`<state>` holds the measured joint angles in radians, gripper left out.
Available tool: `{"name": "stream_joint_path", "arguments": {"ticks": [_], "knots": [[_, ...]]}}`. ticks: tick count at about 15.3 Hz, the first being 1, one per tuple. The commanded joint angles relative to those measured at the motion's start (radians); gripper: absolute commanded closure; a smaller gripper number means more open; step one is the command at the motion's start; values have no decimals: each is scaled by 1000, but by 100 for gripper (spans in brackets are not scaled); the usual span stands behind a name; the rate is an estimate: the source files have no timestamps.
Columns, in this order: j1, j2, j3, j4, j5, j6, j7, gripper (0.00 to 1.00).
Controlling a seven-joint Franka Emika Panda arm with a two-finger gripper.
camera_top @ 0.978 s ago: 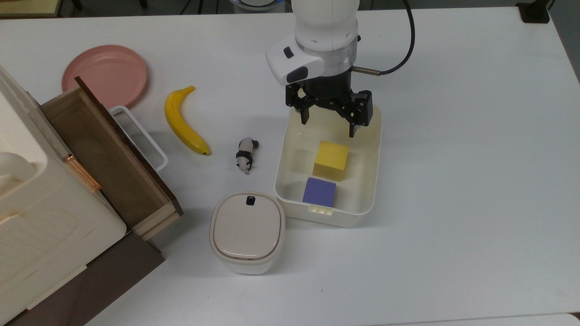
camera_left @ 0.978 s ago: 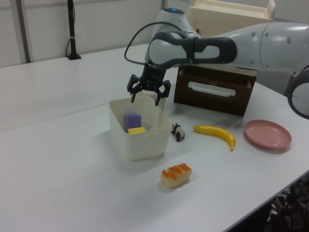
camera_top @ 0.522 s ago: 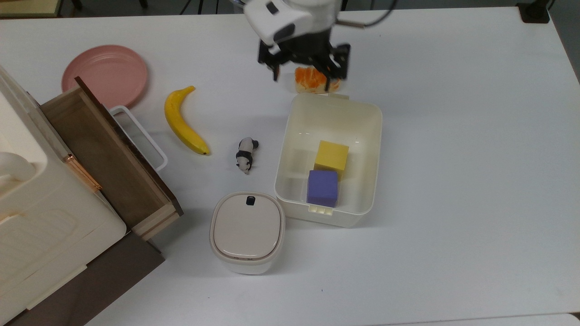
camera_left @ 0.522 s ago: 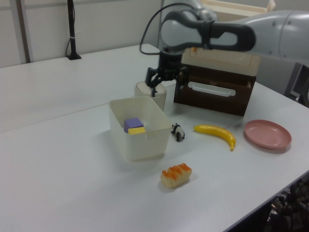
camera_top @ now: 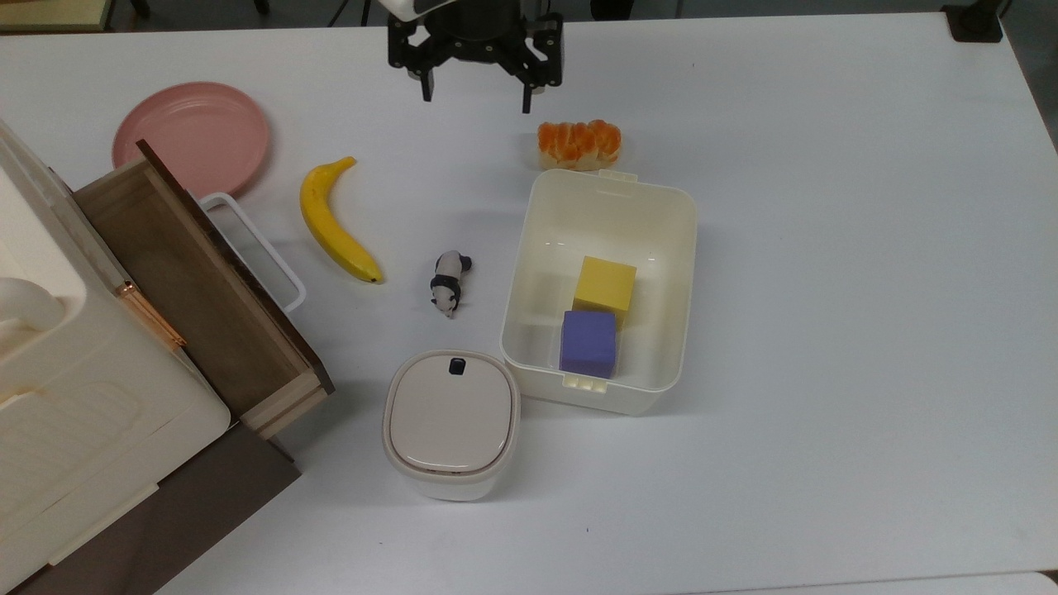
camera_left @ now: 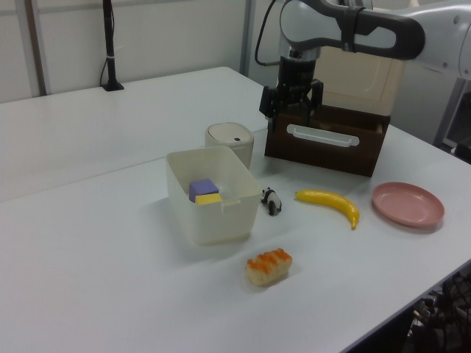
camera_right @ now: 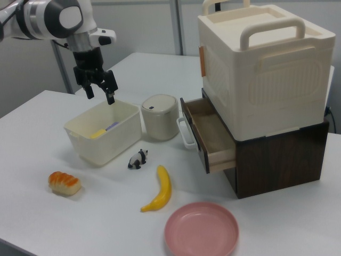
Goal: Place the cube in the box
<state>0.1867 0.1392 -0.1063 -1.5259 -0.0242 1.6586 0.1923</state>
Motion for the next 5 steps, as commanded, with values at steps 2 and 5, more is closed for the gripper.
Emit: {"name": "stream_joint_path", "arguments": {"ticks": [2, 5], "knots": [[-9, -26, -1, -30, 0, 4, -22, 0], [-10, -26, -1, -30, 1, 4, -22, 0]]}}
